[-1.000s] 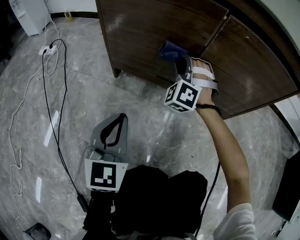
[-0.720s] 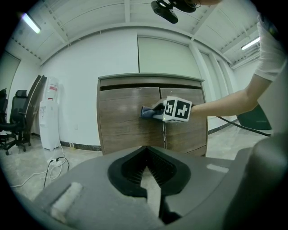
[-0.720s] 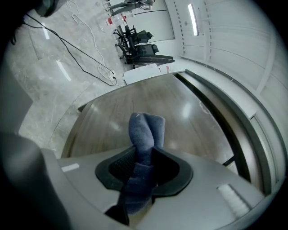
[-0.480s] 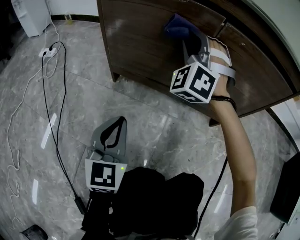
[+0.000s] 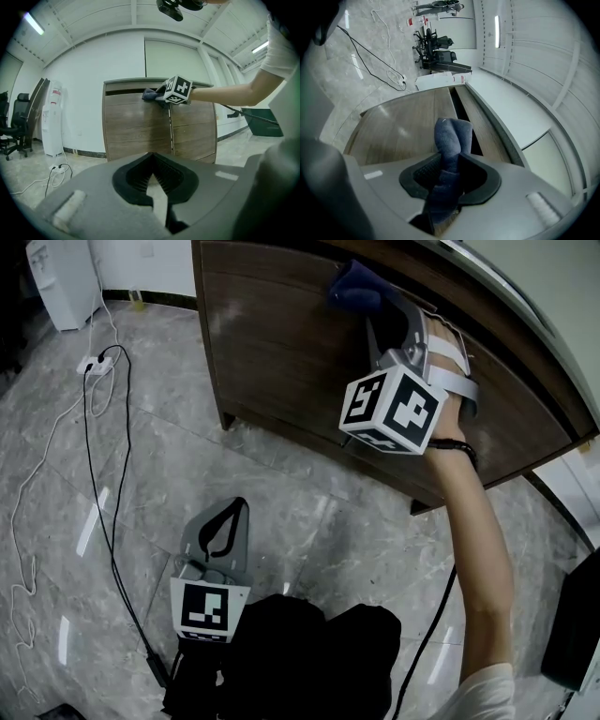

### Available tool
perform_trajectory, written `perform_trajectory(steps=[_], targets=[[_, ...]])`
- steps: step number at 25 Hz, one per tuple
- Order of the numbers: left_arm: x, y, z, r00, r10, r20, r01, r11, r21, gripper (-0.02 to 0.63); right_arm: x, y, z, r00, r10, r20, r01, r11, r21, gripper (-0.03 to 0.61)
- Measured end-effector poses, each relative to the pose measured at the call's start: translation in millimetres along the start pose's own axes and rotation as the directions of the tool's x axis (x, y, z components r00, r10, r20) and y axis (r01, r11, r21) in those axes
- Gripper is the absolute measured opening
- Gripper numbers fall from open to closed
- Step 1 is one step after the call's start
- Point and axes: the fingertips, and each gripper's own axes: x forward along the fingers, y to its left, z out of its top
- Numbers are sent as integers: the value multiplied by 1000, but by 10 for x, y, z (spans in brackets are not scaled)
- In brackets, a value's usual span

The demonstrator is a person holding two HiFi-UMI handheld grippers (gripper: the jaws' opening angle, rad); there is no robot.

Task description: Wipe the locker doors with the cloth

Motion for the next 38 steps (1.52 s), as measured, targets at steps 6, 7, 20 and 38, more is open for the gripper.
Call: perform_trajectory(steps=[6,7,20,38], targets=[[-30,100,-83,1000,29,-6,-29,1000,7,3,28,393,25,999,35,-2,-35,999,1,116],[-42,119,-93,999,34,-5,-34,999,9,3,34,498,37,999,47,-1,-47,999,0,117],[-184,490,-183,994,103,-30,-103,995,-8,3,149,1948,155,971,240,-7,-240,971,-2,117],[-264,825,-493,985,154,-73,-157,987,-42,3,280,3781,257,867,493,-76,-494,870,6,117]])
